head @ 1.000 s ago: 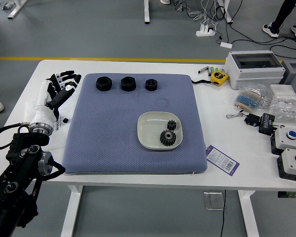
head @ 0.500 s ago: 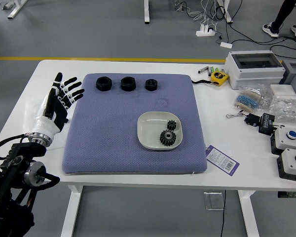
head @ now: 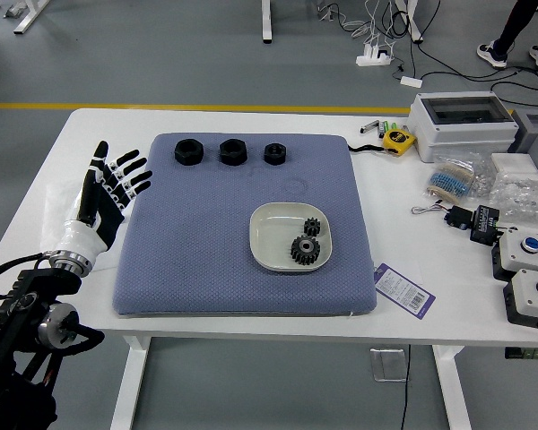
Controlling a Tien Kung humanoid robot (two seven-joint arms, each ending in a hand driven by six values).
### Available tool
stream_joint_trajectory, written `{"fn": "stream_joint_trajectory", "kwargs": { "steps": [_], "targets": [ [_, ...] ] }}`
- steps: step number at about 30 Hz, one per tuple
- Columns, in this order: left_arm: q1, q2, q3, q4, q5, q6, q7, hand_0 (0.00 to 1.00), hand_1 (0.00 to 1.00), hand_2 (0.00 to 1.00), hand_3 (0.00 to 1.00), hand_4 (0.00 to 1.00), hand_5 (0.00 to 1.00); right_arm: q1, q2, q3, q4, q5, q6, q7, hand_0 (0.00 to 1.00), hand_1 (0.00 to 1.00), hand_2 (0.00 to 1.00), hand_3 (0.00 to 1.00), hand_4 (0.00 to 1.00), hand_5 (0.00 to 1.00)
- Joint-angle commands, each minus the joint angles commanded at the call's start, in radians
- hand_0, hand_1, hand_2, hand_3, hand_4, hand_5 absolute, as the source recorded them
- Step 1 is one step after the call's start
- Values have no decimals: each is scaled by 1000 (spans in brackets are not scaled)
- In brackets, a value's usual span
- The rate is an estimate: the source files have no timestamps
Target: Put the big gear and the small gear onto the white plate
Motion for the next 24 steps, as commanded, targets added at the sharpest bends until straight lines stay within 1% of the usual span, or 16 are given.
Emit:
{"fn": "stream_joint_trajectory", "kwargs": {
  "steps": [3, 4, 24],
  "targets": [
    [3, -1, 3, 2, 1, 2, -2, 818, 798, 845, 817, 881, 998, -3, 1, 1, 0, 0, -1, 0, 684, 657, 739, 599, 807, 722],
    [4, -1, 4, 2, 2, 2, -2, 819, 806, 888, 820, 881, 998, -3, 1, 1, 0, -1, -1, 0, 684, 657, 738, 599, 807, 722],
    [1, -1, 8, 5, 21, -17, 21, 824, 808, 895, 817, 883, 998, -1, 2, -12, -1, 23, 0, 7, 683, 657, 739, 600, 807, 722]
  ]
}}
